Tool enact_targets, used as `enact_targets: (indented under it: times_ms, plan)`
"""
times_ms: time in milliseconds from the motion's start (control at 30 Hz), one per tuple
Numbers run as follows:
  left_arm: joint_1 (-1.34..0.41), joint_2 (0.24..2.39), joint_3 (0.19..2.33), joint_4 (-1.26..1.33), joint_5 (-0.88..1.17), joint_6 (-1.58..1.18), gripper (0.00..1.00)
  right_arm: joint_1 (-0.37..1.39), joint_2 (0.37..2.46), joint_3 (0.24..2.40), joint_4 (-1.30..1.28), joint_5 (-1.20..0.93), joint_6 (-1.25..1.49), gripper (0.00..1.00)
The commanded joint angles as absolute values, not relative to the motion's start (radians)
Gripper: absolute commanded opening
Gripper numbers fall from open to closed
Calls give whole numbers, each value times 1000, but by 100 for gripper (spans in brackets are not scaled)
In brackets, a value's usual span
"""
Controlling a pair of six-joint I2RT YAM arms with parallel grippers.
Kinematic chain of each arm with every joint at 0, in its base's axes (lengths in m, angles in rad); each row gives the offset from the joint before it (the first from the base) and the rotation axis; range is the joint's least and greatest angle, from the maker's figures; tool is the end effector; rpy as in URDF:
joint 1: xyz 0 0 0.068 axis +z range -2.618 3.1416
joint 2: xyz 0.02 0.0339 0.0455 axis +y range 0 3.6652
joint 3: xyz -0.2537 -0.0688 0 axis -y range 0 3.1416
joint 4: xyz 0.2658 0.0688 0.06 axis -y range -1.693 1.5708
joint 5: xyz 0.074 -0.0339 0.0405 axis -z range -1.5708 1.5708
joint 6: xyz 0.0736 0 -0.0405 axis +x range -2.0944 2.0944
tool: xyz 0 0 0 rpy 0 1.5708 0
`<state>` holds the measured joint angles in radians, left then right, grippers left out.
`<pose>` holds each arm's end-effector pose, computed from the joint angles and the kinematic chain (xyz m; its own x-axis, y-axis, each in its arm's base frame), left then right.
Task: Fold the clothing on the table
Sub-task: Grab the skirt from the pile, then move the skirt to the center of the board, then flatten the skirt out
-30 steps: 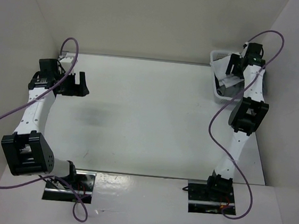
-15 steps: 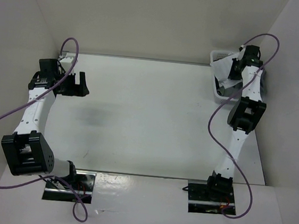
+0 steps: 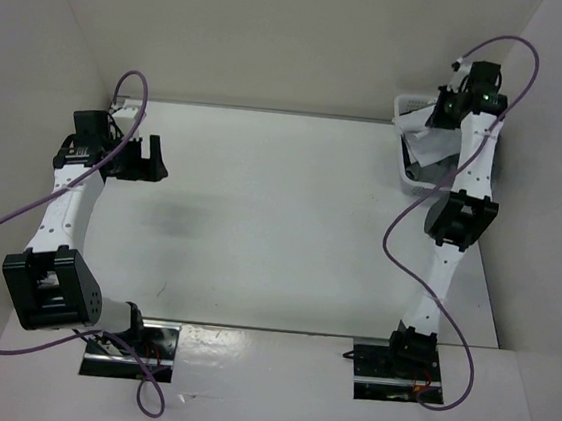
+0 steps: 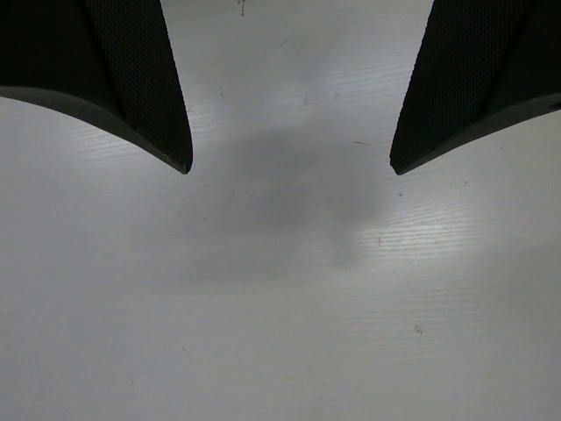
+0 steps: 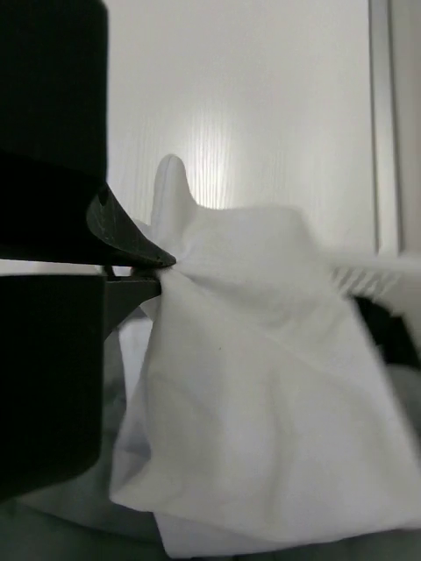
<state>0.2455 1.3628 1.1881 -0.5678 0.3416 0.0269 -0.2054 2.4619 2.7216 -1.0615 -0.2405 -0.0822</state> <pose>0.3410 0.0600 0.2777 -0.6553 -0.1381 -0.7426 0.0281 0.9780 -0.2066 0.5518 -0.0970 0.2947 -0.7041 0.0652 -0.7071 -0.0220 0.9933 0.1135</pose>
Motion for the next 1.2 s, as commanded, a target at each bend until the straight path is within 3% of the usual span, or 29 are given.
enact_targets:
  times_ms: [0,233,333,400,433,467,500,667,833,967,1167]
  plan:
    - [245,1364,1180,-549,376,60,99,-126,2179,2852,-1189,-390,-116,0]
    - [245,1345,1180,-549,385,60,99,113,1948,2740,-1296,-577,-256,1]
    - [245,1336,1180,-549,385,60,99,259,1823,2626,-1296,-580,-290,10]
    - [245,1336,1180,-549,394,60,99,326,1732,2526,-1225,-490,-263,39]
    - [245,1336,1180,-558,394,60,99,327,1700,2476,-1186,-464,-246,60]
    - [245,1336,1180,-558,394,69,99,327,1627,2420,-1139,-380,-223,91]
    - [245,1336,1180,-558,405,69,99,327,1585,2273,-1084,-323,-204,95]
    - [245,1345,1180,-577,455,90,99,327,1343,1768,-750,-70,-213,99]
    - [126,1384,1224,-673,451,165,99,327,1353,1637,-744,-25,-204,99]
    - [-143,1350,1186,-696,282,207,99,327,1376,1539,-759,-25,-193,99]
    - [-291,1243,1098,-699,74,210,99,327,1341,1457,-729,-90,-193,99]
